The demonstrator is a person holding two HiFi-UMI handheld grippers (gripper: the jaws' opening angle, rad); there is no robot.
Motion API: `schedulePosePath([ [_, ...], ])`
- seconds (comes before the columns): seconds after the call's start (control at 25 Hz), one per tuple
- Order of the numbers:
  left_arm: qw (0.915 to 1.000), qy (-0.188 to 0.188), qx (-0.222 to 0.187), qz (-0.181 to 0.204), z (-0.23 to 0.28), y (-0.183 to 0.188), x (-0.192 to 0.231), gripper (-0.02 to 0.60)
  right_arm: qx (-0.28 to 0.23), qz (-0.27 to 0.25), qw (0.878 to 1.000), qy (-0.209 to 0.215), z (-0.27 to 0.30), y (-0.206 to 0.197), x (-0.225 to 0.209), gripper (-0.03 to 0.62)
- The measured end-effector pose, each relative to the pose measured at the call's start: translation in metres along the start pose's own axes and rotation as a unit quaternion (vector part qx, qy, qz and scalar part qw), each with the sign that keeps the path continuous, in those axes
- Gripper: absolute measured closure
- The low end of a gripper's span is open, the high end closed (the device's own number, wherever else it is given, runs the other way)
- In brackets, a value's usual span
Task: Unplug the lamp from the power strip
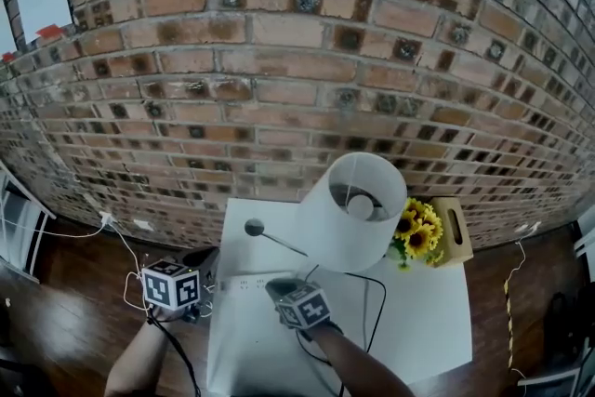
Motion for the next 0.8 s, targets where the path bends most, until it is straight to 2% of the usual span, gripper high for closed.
schedulePosePath([
  [0.16,0.9998,-0.003,-0.015,0.014,-0.029,0.001,-0.008,0.569,0.012,-0.004,1.000,0.000,0.002,0.001,0.000,0.591],
  [0.28,0.9995,-0.005,-0.027,0.018,-0.049,0.001,-0.011,0.569,0.047,-0.074,0.996,0.003,0.000,0.006,0.001,0.591],
  [0.36,0.9993,-0.005,-0.032,0.020,-0.061,-0.002,-0.012,0.569,0.025,-0.099,0.995,-0.001,-0.011,0.023,0.007,0.591],
  [0.56,0.9987,-0.015,-0.047,0.012,-0.087,-0.011,-0.016,0.569,-0.067,-0.086,0.994,0.020,-0.054,0.071,0.045,0.591],
  [0.8,0.9962,-0.051,-0.069,0.017,-0.105,-0.014,-0.040,0.569,-0.121,-0.061,0.990,0.036,-0.108,0.101,0.089,0.591],
])
Point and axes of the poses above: the fingertips, and each gripper's own axes: z forward along the fingers, x to its left, y out of its top, the point moved 2 cm from there along -z, backward along the fingers, and after that the axes turned 15 degrees about -z, right-handed, at the moved point
